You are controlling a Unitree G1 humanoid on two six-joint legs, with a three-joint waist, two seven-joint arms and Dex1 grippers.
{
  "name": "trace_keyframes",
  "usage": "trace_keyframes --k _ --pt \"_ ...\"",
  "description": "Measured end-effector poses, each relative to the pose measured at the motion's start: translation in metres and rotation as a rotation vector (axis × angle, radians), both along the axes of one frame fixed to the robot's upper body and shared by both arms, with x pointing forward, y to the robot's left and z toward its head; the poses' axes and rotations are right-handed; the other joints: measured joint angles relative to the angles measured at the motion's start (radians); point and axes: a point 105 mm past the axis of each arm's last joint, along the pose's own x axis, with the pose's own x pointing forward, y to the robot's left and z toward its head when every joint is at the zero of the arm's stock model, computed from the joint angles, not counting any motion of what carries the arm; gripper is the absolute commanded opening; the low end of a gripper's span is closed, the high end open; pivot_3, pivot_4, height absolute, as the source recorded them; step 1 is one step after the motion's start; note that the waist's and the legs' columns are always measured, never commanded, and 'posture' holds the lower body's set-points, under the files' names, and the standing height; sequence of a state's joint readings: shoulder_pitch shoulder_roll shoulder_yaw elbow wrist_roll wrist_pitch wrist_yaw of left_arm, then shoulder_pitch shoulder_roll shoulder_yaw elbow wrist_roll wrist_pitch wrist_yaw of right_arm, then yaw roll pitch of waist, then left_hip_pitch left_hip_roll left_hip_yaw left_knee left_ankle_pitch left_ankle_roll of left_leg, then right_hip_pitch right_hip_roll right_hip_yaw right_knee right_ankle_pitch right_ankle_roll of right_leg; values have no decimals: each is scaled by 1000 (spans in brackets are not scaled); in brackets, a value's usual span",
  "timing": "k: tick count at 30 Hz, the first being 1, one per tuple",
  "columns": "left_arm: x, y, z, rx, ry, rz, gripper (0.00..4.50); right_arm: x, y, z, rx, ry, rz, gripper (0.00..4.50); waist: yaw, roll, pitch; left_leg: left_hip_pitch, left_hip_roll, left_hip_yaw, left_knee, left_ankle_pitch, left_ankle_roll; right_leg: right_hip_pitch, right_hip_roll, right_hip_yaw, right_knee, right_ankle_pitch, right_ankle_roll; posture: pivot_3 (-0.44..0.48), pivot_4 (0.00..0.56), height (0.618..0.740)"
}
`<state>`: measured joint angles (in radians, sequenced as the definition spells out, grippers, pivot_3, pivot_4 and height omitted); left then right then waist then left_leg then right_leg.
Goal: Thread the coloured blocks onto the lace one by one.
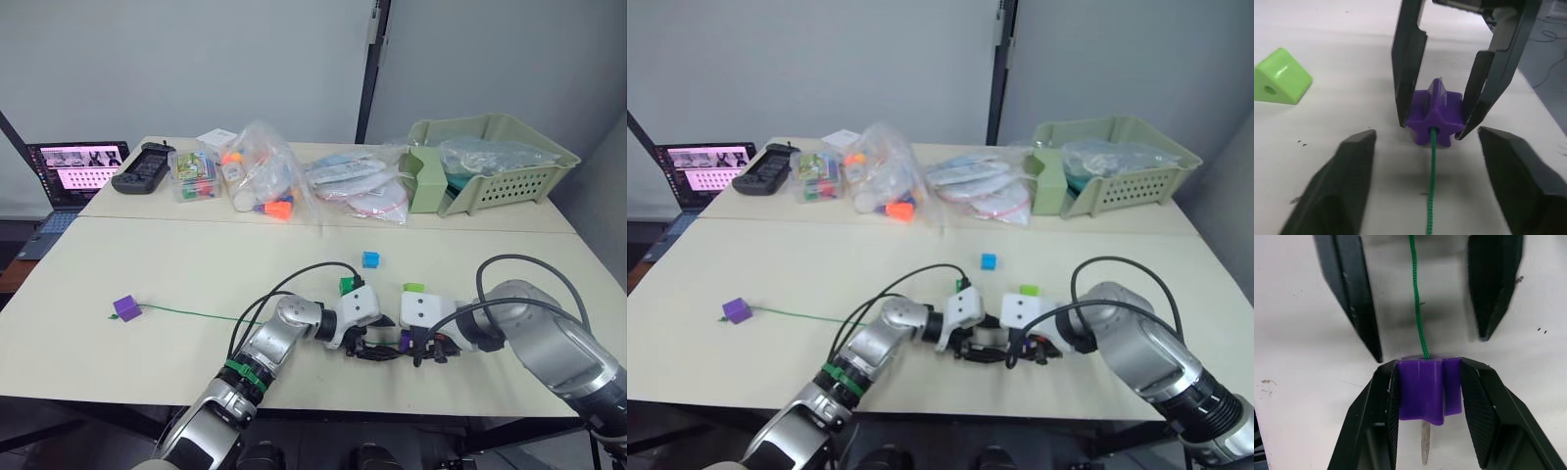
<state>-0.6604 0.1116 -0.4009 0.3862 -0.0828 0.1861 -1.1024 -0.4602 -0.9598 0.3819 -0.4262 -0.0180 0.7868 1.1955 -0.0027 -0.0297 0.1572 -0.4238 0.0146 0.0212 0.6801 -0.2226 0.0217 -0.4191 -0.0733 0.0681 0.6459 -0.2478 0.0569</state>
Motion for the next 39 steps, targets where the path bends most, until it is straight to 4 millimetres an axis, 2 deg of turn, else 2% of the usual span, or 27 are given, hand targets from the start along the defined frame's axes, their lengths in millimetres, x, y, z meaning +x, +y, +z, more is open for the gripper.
trace_keyframes --k 2,3,8,10,15,24,31,39 --pt "10 12 13 0 -37 22 4476 0 0 0 4 1 1 1312 -3 0 0 0 0 0 0 0 0 0 0 0 0 0 0 0 150 734" --pt "13 17 17 2 -51 27 4500 0 1 0 6 3 1 2364 -3 0 0 0 0 0 0 0 0 0 0 0 0 0 0 0 150 734" --pt "18 37 21 33 -70 30 4500 -7 12 -1 86 73 40 4037 -4 0 0 -1 -1 -1 0 0 0 -1 -2 0 1 0 0 0 150 734" --pt "16 38 20 38 -68 16 4500 -6 10 6 112 67 26 4470 2 0 0 -2 -2 -1 0 0 0 -1 -3 0 1 0 0 0 150 734" --pt "1 31 12 41 -36 -56 4500 -8 -13 33 141 24 -55 4470 15 0 0 -2 -2 0 0 0 0 -1 -3 0 0 0 1 0 150 734" --pt "-11 -8 21 -25 -43 -111 4500 -34 -56 42 142 24 -302 4470 16 0 0 -3 -2 0 1 0 0 0 -2 0 -1 0 1 0 150 734" --pt "-17 -34 13 4 -65 -75 4500 -52 -66 33 133 39 -394 4470 14 0 0 -2 -2 0 1 0 0 0 -2 1 -1 0 1 0 150 734" --pt "-18 -49 0 35 -80 -10 4500 -50 -68 35 135 2 -423 4470 14 0 0 -2 -2 0 1 0 0 0 -2 1 -2 0 1 0 150 734"
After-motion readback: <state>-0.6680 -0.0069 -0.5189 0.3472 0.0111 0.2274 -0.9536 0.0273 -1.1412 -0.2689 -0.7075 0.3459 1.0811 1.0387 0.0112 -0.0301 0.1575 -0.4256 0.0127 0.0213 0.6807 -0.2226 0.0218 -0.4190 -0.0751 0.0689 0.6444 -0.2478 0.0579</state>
